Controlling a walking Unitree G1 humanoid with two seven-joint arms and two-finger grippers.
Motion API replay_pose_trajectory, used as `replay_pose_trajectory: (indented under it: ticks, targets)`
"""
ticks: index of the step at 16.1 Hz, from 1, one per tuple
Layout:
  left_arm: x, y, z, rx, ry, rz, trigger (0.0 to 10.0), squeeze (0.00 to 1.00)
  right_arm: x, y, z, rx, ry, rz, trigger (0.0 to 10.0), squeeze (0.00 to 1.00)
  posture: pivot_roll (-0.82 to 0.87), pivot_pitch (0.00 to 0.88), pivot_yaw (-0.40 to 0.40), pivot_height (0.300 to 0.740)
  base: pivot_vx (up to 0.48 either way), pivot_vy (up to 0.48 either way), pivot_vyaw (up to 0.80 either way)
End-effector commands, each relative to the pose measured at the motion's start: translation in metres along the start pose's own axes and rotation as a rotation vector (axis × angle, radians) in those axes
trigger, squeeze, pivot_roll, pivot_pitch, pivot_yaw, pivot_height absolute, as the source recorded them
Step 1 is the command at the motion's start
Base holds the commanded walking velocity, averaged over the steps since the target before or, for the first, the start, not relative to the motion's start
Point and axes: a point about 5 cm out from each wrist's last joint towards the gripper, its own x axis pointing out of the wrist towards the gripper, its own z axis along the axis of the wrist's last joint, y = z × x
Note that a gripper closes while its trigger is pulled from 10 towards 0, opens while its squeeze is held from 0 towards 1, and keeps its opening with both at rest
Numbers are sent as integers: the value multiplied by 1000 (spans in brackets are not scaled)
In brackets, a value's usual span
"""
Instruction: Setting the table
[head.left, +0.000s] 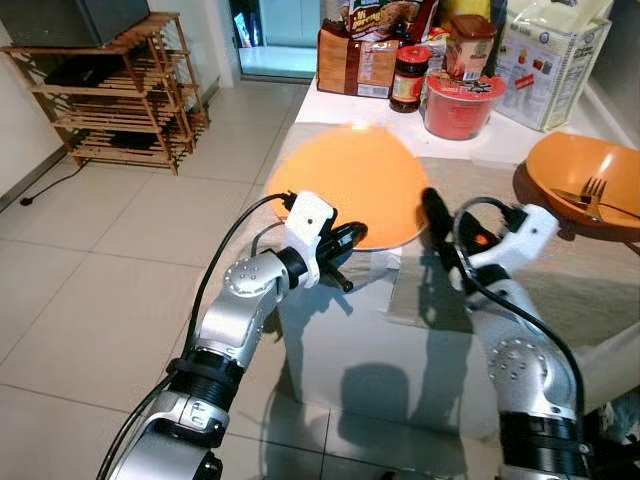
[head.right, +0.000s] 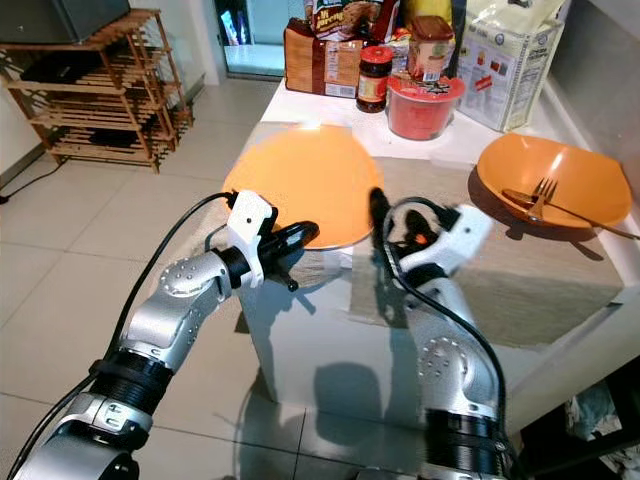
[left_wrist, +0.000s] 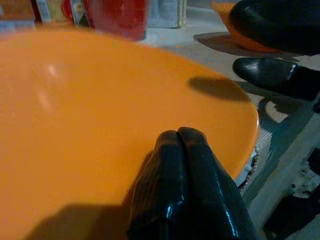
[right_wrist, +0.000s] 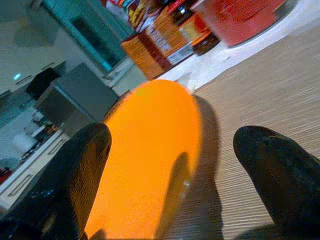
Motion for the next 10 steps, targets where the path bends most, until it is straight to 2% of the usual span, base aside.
replay_pose_trajectory:
  ticks: [1, 3, 4, 6, 10]
  targets:
    - [-2, -2, -7, 17, 51, -23, 10000, 0, 1, 2, -3, 1, 22, 14, 10000, 0, -107, 0, 36, 740, 0, 0, 0]
    - [-1, -1, 7, 66, 9, -24, 10000, 0, -2, -1, -6, 2, 34, 7, 10000, 0, -104, 0, 37, 740, 0, 0, 0]
    - [1, 1, 25, 123, -51, -16, 10000, 0, -5, -4, -8, -1, 39, -7, 10000, 0, -105, 0, 38, 740, 0, 0, 0]
    - [6, 3, 50, 153, -125, -9, 10000, 0, -8, -6, -13, -4, 49, -17, 10000, 0, -106, 0, 38, 740, 0, 0, 0]
    - [5, 22, 53, 226, -78, 56, 10000, 0, -13, -5, -16, -9, 59, -18, 10000, 0, -103, 0, 33, 740, 0, 0, 0]
